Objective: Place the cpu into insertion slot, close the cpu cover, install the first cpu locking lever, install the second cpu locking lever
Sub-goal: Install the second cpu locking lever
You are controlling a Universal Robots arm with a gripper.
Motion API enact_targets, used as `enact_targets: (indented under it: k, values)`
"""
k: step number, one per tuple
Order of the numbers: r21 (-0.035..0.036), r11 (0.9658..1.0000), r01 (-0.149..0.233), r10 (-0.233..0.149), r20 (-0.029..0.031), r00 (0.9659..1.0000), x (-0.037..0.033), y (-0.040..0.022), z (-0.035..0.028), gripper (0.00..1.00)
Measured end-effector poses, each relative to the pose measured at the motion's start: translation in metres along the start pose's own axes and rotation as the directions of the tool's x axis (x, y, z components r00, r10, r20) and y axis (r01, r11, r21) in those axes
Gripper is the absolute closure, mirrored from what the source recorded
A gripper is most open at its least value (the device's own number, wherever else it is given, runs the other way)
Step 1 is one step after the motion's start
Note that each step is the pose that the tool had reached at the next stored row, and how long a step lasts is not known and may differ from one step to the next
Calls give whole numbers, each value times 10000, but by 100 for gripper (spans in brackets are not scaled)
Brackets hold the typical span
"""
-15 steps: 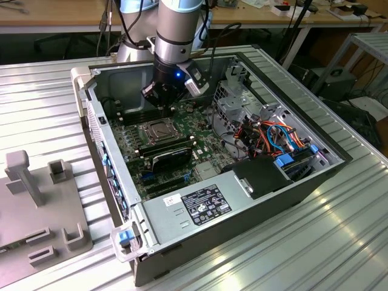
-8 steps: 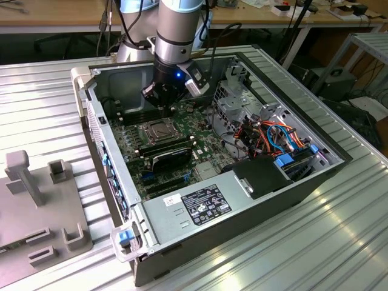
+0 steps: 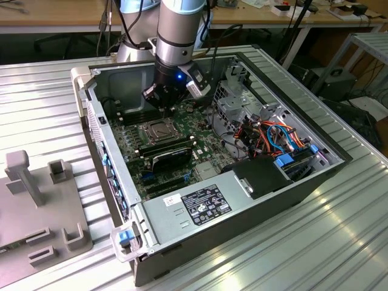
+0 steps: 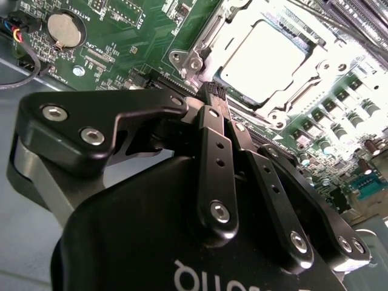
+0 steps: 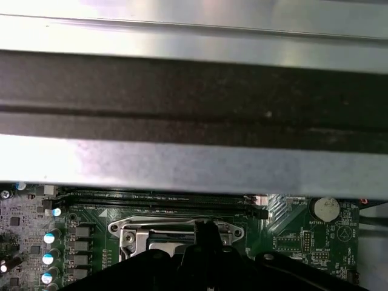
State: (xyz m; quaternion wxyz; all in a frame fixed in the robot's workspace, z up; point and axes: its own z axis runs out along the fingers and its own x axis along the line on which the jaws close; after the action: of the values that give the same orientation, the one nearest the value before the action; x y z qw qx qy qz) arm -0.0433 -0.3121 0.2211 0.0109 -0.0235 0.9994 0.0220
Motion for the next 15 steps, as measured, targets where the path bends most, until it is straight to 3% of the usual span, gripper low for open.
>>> enact_targets:
  k: [7, 15]
  values:
    - [-1, 10000, 0, 0, 0, 10000, 2, -37, -1, 89]
    - [-1, 10000, 0, 0, 1, 10000, 5, -121, -5, 89]
